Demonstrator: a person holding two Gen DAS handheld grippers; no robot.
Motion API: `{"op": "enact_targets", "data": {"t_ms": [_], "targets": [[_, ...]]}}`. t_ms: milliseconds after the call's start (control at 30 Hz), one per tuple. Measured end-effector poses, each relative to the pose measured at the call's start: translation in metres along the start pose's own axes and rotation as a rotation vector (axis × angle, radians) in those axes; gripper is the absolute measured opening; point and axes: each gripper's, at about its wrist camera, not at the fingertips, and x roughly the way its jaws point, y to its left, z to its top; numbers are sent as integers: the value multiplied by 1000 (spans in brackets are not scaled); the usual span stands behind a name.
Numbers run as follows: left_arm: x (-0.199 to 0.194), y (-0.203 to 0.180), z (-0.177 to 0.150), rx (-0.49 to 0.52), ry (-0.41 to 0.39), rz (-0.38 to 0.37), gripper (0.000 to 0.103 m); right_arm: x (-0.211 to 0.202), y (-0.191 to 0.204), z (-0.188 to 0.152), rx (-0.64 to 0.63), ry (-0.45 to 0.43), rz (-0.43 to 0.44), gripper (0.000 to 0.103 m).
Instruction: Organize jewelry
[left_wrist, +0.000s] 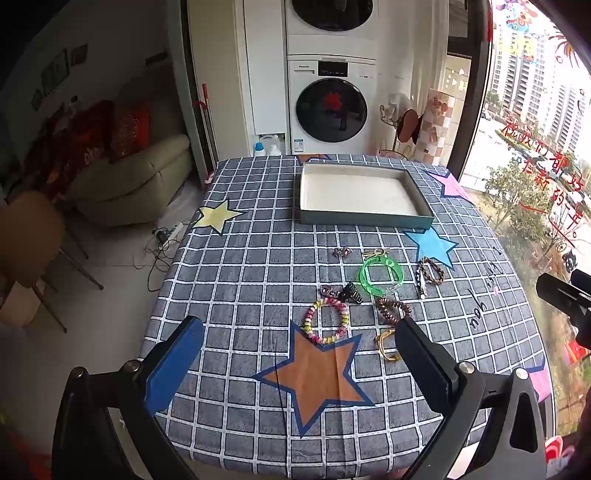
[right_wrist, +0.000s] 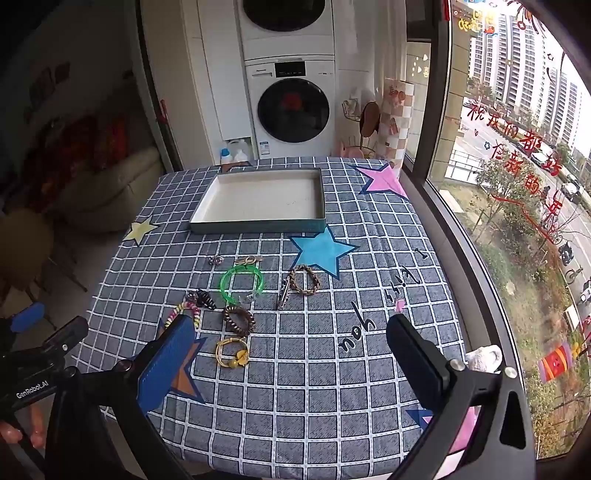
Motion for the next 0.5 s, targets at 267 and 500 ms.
{"op": "enact_targets", "data": {"t_ms": [267,500], "targets": [[1,0,1,1,-3,4,103,1,0,1,3,1,2,103],[2,-1,0,4,-5,7,103,3,4,3,4,-6,0,103]]}}
